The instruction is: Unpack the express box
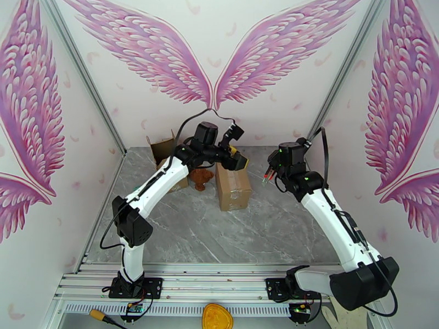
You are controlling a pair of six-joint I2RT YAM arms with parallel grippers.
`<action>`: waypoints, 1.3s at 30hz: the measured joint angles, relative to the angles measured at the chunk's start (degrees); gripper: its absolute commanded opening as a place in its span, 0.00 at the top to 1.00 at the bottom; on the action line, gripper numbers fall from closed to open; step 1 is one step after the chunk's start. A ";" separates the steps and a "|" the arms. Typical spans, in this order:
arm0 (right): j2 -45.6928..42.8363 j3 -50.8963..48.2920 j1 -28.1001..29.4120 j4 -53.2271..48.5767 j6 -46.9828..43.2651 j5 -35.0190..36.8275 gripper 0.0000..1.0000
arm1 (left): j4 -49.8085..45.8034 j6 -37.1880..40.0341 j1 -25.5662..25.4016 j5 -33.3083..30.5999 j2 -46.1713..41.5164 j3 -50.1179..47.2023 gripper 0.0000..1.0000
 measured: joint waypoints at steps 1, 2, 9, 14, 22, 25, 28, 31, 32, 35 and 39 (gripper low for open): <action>0.09 0.17 0.55 0.04 0.00 -0.02 0.65 | -0.07 -0.09 -0.26 0.52 0.42 0.00 0.30; 0.13 0.26 0.92 0.26 0.02 -0.07 0.65 | -0.20 -0.11 -0.57 0.81 0.66 0.00 0.30; 2.10 1.60 3.32 2.58 2.01 -1.36 0.66 | -0.15 -0.70 -2.38 0.81 2.93 0.90 0.31; 3.32 2.36 5.09 3.91 3.32 -1.62 0.67 | -0.11 -2.25 -2.75 0.52 5.81 1.66 0.37; 3.32 2.43 6.03 5.88 4.59 -3.02 0.67 | 0.39 -4.52 -2.67 0.31 7.67 1.95 0.55; 3.32 2.43 6.10 6.62 4.83 -3.34 0.67 | 0.76 -4.96 -2.62 0.48 7.80 2.03 0.65; 3.32 2.43 6.14 7.17 4.81 -3.61 0.66 | 1.29 -5.16 -2.58 1.20 7.82 2.34 0.76; 3.32 2.43 6.12 8.15 4.72 -3.93 0.66 | 1.29 -5.79 -2.49 2.56 7.93 3.04 0.88; 3.32 2.43 6.12 8.63 4.68 -4.13 0.65 | 1.22 -5.92 -2.21 3.17 8.00 3.28 0.91; 3.32 2.43 6.12 10.34 4.07 -4.94 0.57 | 1.20 -5.49 -1.49 4.61 8.22 3.93 0.96; 2.99 1.18 5.81 13.44 -0.31 -8.17 0.31 | 1.09 -4.24 -1.07 5.90 8.24 4.46 0.97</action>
